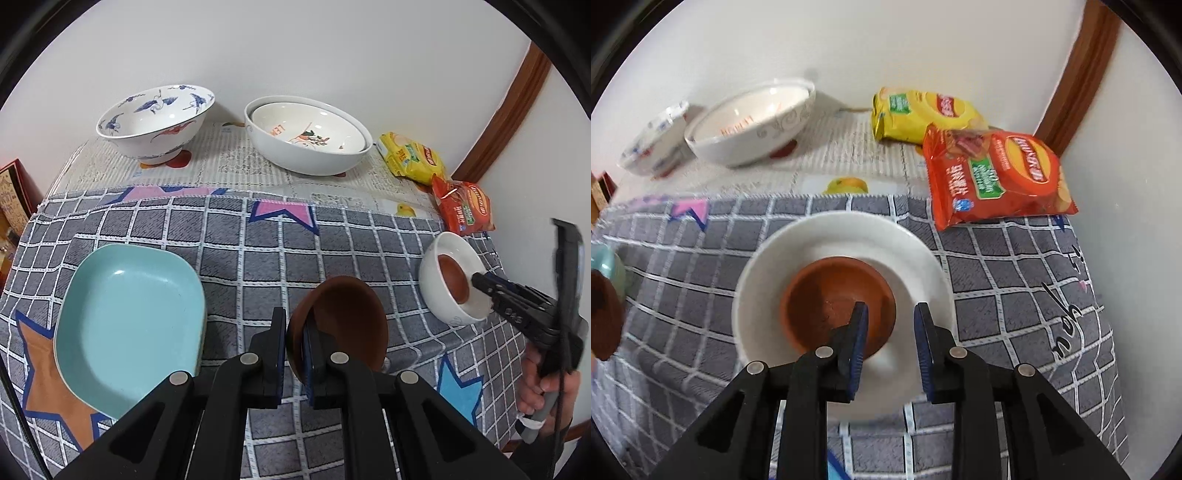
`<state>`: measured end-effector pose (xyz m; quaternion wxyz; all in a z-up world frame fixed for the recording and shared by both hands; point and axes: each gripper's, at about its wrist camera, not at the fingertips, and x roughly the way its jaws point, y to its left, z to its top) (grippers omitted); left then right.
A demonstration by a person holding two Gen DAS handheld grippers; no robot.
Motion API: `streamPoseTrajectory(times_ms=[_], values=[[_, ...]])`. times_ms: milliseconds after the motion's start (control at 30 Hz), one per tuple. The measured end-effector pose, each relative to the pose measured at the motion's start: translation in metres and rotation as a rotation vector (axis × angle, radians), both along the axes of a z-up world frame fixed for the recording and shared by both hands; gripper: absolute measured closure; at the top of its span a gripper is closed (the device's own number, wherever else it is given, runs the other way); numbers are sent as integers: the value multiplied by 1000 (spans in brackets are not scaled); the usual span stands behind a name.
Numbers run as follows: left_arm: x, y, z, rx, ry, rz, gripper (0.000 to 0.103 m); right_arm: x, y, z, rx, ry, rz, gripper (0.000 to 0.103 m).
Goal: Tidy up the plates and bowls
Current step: 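Open the right gripper and carry the left gripper's brown bowl toward the white bowl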
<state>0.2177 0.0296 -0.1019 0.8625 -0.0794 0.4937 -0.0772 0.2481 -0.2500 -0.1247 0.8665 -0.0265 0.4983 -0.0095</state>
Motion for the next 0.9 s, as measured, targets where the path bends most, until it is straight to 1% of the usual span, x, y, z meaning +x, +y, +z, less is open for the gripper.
streamPoseTrajectory(times_ms=[133,300,500,700,900], values=[[-5,-17,8,-1,-9,-24,95,-24,-14,23,65,-64,-21,77],[-9,-44,18,-12,-30,-58,95,-56,-40,40,93,-103,-48,77],[-8,-78,21,-32,-39,-88,95,-83,-70,42,109,-117,-88,77],[7,-113,16,-44,-22,-120,95,-97,-95,40,137,-132,-127,77],[24,-139,13,-44,-19,-136,95,-105,-109,35,171,-136,-147,77]])
